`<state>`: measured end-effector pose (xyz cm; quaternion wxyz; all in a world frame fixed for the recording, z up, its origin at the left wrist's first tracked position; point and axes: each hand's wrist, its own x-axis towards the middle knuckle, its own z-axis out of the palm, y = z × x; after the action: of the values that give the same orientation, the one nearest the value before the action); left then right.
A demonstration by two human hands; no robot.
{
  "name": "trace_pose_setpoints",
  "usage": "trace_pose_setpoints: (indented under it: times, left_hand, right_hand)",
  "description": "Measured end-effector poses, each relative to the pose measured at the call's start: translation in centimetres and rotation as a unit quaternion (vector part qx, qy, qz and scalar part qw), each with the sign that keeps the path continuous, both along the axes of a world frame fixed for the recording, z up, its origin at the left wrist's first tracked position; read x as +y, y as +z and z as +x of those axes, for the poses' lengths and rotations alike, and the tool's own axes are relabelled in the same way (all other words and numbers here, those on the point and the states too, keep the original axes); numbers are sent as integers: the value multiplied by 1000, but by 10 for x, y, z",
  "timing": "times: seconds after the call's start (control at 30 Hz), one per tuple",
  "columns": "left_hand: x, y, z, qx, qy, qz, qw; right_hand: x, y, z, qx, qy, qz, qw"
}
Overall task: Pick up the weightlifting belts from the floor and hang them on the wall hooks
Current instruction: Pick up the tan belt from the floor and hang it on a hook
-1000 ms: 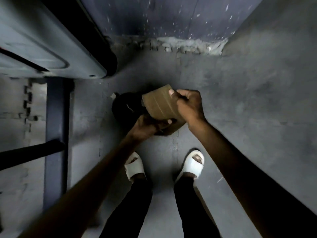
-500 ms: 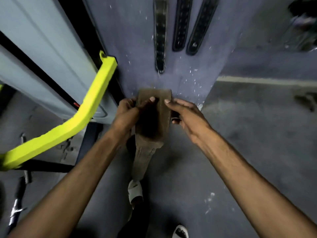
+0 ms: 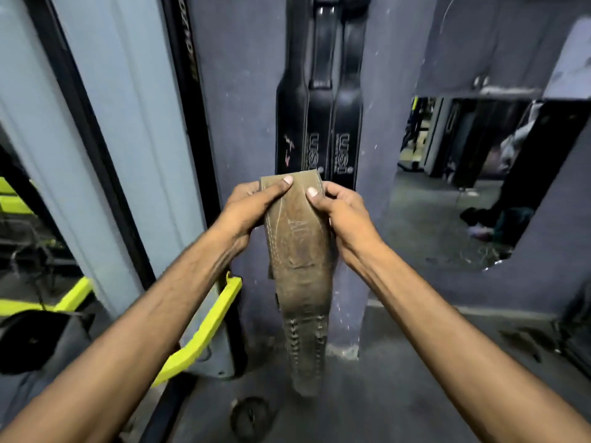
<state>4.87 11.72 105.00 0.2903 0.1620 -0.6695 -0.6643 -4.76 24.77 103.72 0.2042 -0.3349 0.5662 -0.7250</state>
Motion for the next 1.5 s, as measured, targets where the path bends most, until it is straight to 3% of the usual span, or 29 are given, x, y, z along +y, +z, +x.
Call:
trace_pose_setpoints:
  times: [0.2,0.37,0.47,0.63,0.7,0.83,0.9,1.07,1.17,1.27,1.37,1.5]
  left_hand:
    - [21,94,38,37,-33,-128,991]
    - [46,118,63,68,-39,-199,977]
    - [59,96,79,38,-79,-219,972]
    - [74,14,109,-122,-120,-224,959]
    - [76,-3,123,-141,-133,-228,954]
    - [72,40,138,-100,-192,-256,942]
    - [60,83,134,-22,-169,-269,948]
    - [33,201,110,160,-154,-90,971]
    - [35,254,95,197,-138,-80,967]
    - [41,274,84,212,-119,-36,969]
    - [49,280,75,230,-108,-60,965]
    - [54,284,72,258,-97,-84,958]
  right_hand:
    - [19,127,33,42,-80,-49,995]
    - [32,200,56,65,-137,-78,985]
    - [41,232,69,56,-152,-98,982]
    - [48,268,93,64,-173,-145,972]
    - [49,275,95,67,-167,-154,972]
    - [51,282,100,55,-159,-168,971]
    - [51,284,100,53,-144,-171,973]
    - [49,286,109,70,-112,-168,977]
    - [49,285,112,101,-106,-162,976]
    - [57,275,106,195,-112,-131,966]
    - [75,238,99,264,-95,-99,955]
    - [86,119,92,333,-61,55,939]
